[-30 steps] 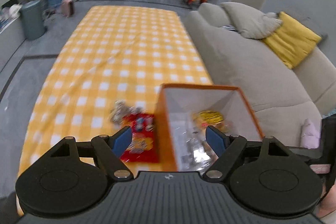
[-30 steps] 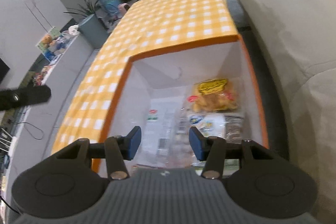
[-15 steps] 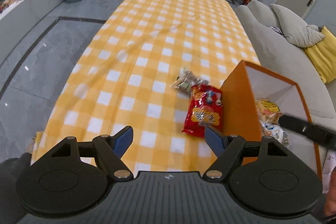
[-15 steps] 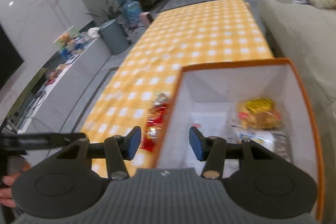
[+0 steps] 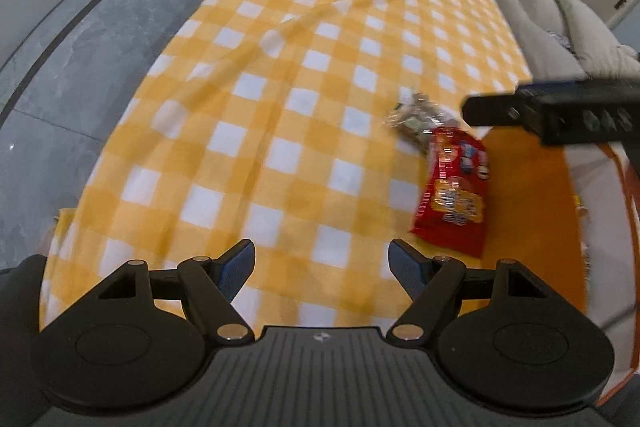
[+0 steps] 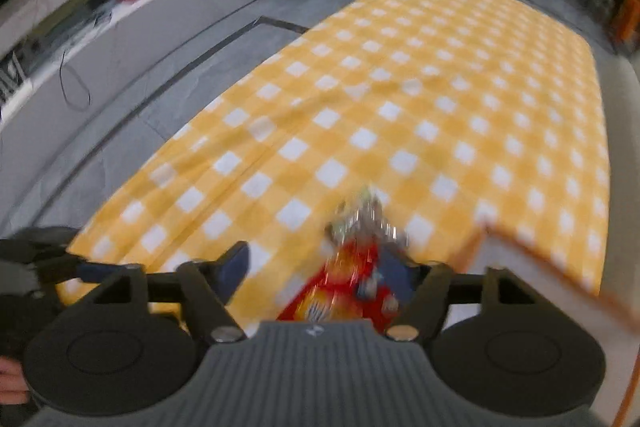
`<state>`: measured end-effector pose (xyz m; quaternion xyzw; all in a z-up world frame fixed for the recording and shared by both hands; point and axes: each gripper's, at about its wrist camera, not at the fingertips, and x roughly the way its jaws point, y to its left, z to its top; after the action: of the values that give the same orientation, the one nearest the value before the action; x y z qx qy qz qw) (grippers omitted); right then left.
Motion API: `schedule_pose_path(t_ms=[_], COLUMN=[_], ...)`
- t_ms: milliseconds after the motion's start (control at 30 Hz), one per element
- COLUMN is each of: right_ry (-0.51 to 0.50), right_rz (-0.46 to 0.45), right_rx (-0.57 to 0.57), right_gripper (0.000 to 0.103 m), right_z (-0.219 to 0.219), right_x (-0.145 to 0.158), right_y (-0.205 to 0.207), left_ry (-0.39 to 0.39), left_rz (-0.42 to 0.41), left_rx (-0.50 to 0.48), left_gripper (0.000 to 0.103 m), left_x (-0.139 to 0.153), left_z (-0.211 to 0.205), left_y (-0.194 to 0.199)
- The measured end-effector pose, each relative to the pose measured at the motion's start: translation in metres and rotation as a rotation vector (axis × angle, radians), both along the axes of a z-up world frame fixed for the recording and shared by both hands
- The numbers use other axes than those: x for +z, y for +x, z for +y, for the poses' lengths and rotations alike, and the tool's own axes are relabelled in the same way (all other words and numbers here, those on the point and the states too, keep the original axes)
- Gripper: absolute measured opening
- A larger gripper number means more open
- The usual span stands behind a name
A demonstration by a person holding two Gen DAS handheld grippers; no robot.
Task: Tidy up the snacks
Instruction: 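Move both tools back toward the brown nut packet and red bag, then grasp the brown nut packet with right tool while left tool grasps the red snack bag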
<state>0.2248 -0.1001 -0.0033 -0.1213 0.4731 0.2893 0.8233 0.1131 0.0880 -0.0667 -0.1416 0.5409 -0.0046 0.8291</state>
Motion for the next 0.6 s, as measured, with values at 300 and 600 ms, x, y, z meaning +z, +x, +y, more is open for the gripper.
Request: schedule_pose_path(t_ms=[300,600], right_ry=[-0.413,-0.528], right_rz=[0.071,0.241], right_rx=[0.194,0.196], right_gripper=[0.088,0.08], right_z=[0.071,0.073], right_x=[-0.072,-0.114], right_y=[0.069,0.092], left_ry=[-0.017,0.083], left_rz=[0.048,0.001], left_rx=[-0.048,-0.111], left_gripper=[0.089,0.089], left_x=[-0.011,0.003], left_z=[0.003,0.007], left_y=[0.008,0.0])
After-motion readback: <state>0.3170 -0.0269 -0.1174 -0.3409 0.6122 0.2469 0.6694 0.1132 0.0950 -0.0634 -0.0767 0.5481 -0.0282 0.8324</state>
